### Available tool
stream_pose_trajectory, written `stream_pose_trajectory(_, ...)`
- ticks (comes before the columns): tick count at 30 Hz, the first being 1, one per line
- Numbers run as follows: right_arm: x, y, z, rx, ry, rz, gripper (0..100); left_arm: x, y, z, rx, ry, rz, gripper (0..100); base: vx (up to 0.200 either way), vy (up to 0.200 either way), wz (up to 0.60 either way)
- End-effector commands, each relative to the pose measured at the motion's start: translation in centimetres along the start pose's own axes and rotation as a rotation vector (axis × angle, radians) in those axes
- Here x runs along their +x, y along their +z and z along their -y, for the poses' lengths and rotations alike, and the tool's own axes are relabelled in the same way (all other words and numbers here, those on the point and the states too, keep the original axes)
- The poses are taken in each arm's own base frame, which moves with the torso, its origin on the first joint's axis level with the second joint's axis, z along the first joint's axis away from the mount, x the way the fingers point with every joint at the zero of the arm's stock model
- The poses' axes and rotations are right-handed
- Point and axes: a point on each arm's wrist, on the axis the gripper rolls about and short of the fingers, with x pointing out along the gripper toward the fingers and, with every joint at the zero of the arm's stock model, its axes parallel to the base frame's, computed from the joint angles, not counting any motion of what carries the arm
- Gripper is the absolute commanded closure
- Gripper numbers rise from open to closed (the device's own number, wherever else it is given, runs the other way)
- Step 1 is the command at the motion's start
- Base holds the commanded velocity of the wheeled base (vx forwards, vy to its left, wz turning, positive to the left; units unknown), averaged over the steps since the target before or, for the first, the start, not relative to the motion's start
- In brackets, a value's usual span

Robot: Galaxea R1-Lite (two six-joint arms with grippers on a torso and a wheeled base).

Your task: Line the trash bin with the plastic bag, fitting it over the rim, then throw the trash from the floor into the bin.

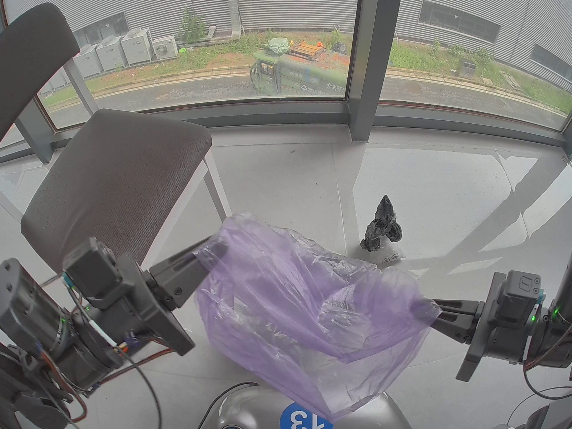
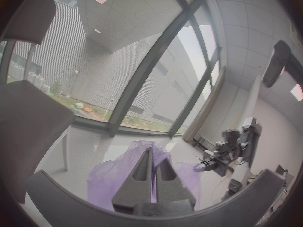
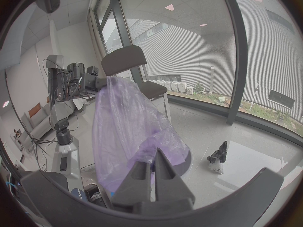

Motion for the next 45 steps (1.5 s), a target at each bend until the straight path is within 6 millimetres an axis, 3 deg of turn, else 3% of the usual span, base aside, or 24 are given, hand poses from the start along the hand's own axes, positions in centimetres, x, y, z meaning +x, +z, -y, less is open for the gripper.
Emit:
stream_pose_trajectory(1,2.4,-0.7,-0.4,-0.002,0.029,-0.078,100,0.9,-5.5,-0.9,-0.026,0.114,-0.194,100,0.000,0.000,0.00)
stream_pose_trajectory(11,5.1,-1.3,-0.2,0.018,0.002,-0.083,100,3.7,-6.2,-0.4,-0.174,0.133,-0.159,100,0.000,0.000,0.00)
stream_pose_trajectory(22,9.7,-2.0,-1.4,0.038,0.042,-0.071,100,4.1,-5.3,-0.6,-0.177,0.133,-0.113,100,0.000,0.000,0.00)
stream_pose_trajectory(26,12.7,-3.0,-2.9,0.041,0.082,-0.064,100,4.0,-5.4,-0.6,-0.179,0.135,-0.119,100,0.000,0.000,0.00)
stream_pose_trajectory(36,15.0,-5.9,-4.1,0.062,0.106,-0.125,100,4.1,-5.7,-0.7,-0.231,0.139,-0.127,100,0.000,0.000,0.00)
stream_pose_trajectory(42,15.9,-7.1,-3.4,0.098,0.074,-0.085,100,4.3,-5.8,-0.8,-0.239,0.137,-0.128,100,0.000,0.000,0.00)
stream_pose_trajectory(45,15.9,-7.5,-1.6,0.116,0.019,-0.084,100,5.2,-5.8,-1.4,-0.239,0.134,-0.115,100,0.000,0.000,0.00)
